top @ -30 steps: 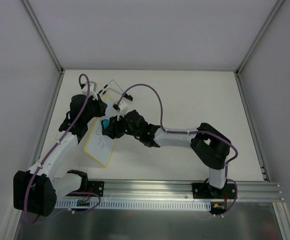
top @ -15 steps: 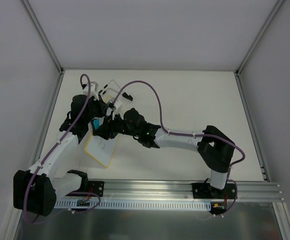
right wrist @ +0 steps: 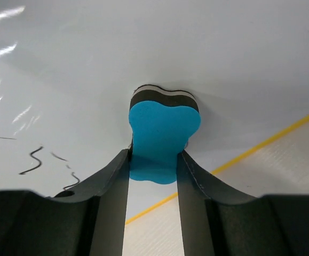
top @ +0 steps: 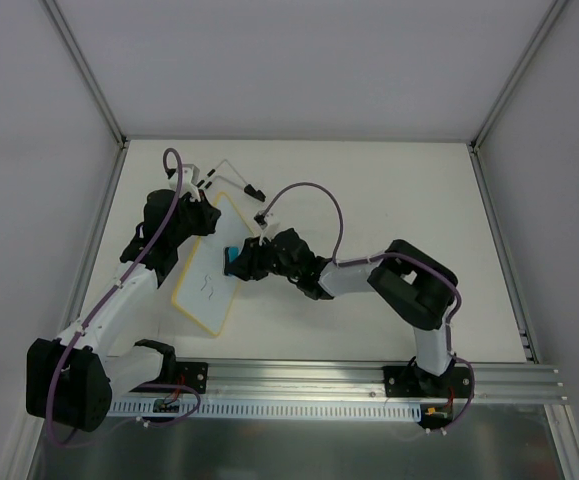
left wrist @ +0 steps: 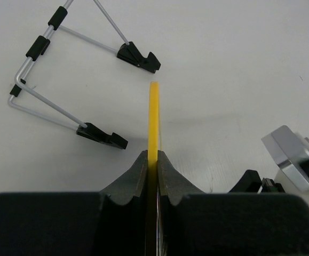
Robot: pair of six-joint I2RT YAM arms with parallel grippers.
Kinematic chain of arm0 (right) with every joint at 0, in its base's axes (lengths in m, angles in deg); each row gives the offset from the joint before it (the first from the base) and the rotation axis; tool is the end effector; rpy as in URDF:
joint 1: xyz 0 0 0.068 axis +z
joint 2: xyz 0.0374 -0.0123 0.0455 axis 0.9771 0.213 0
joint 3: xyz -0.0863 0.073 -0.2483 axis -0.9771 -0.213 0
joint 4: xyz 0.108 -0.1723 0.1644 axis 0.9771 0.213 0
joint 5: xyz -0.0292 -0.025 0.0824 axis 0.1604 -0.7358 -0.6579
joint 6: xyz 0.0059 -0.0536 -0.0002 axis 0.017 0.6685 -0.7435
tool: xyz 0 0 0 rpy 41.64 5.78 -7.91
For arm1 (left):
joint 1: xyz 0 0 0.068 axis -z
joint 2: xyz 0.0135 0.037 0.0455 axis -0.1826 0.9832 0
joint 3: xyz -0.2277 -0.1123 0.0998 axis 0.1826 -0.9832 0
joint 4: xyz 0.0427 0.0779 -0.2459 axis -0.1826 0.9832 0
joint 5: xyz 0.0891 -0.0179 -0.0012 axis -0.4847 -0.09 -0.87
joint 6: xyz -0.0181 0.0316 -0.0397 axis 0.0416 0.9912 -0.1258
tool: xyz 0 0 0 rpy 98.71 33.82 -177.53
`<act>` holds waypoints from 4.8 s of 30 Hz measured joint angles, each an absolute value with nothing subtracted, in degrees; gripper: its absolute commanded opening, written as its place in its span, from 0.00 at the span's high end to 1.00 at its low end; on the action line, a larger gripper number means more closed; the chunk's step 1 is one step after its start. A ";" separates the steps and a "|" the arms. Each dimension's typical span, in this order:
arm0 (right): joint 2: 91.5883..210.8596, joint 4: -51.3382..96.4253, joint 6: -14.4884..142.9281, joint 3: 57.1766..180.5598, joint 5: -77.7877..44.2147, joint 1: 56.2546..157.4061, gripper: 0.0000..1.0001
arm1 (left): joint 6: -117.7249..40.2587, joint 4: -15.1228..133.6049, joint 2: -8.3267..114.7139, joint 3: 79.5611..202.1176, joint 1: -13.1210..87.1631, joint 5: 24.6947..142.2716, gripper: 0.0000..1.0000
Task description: Erase the whiteboard
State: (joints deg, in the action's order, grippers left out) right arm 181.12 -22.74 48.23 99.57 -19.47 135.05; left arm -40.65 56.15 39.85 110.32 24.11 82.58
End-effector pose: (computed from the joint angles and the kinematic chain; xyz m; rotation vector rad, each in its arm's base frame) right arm 0.2172 0.3509 0.1760 -0.6980 1.7616 1.1521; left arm 0.2442 -0.0637 0.2889 0.0927 1.8555 -0.4481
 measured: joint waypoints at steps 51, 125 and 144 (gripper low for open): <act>177.54 -24.81 46.15 104.60 -19.76 143.00 1.00 | -40.08 55.69 40.31 110.67 23.93 82.21 1.00; 178.28 -13.80 34.13 97.67 -7.98 145.73 1.00 | -42.27 56.07 40.13 110.65 24.11 82.49 1.00; 178.80 -11.90 34.26 104.23 -9.97 149.69 1.00 | -40.98 56.09 39.17 110.65 24.04 82.49 1.00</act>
State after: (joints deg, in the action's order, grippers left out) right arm 178.80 -11.90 34.26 104.23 -9.97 149.69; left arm -40.98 56.09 39.17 110.65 24.04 82.49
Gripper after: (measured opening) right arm 0.392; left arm 0.065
